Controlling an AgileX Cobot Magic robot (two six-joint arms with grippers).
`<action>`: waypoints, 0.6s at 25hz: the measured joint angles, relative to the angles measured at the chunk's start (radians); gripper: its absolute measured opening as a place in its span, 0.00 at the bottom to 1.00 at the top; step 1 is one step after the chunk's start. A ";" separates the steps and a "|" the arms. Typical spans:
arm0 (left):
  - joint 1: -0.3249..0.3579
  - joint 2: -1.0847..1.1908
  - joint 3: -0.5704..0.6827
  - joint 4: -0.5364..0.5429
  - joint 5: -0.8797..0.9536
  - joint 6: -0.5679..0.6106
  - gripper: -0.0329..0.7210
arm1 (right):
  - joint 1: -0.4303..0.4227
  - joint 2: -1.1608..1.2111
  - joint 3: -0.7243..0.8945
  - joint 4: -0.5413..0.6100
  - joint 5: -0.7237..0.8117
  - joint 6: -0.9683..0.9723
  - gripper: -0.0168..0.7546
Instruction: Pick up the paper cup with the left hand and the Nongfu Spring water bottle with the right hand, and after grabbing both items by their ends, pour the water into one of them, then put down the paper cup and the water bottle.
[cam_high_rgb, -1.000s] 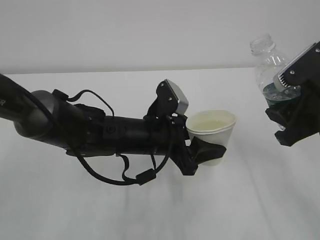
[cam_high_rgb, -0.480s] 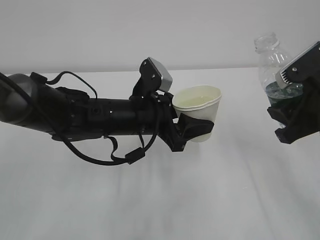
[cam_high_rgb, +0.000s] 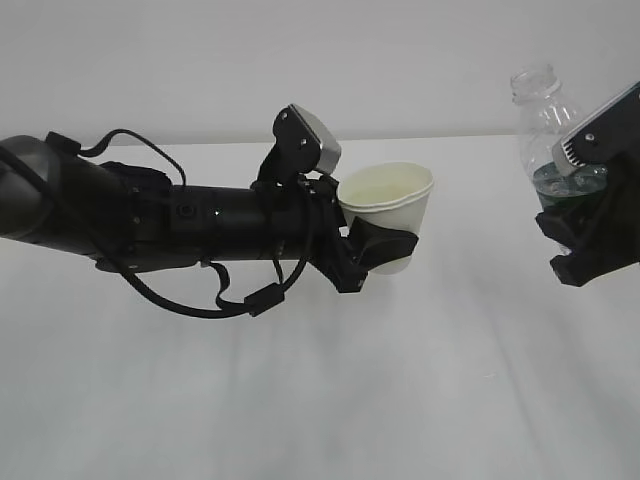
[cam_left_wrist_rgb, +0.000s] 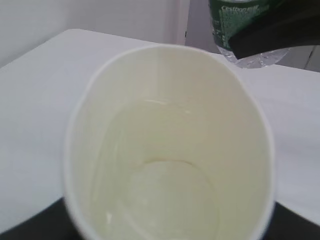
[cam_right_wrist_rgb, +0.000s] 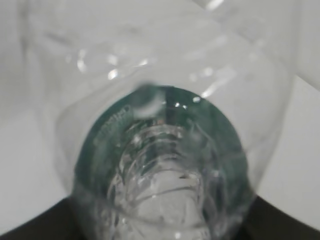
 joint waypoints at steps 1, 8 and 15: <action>0.000 -0.005 0.000 0.000 0.000 0.000 0.59 | 0.000 0.000 0.000 0.000 0.000 0.000 0.50; 0.000 -0.011 0.000 0.000 0.006 0.000 0.59 | 0.000 0.000 0.000 0.000 0.010 0.001 0.50; 0.009 -0.011 0.000 0.000 0.021 0.000 0.59 | 0.000 0.000 0.000 0.000 0.011 0.001 0.50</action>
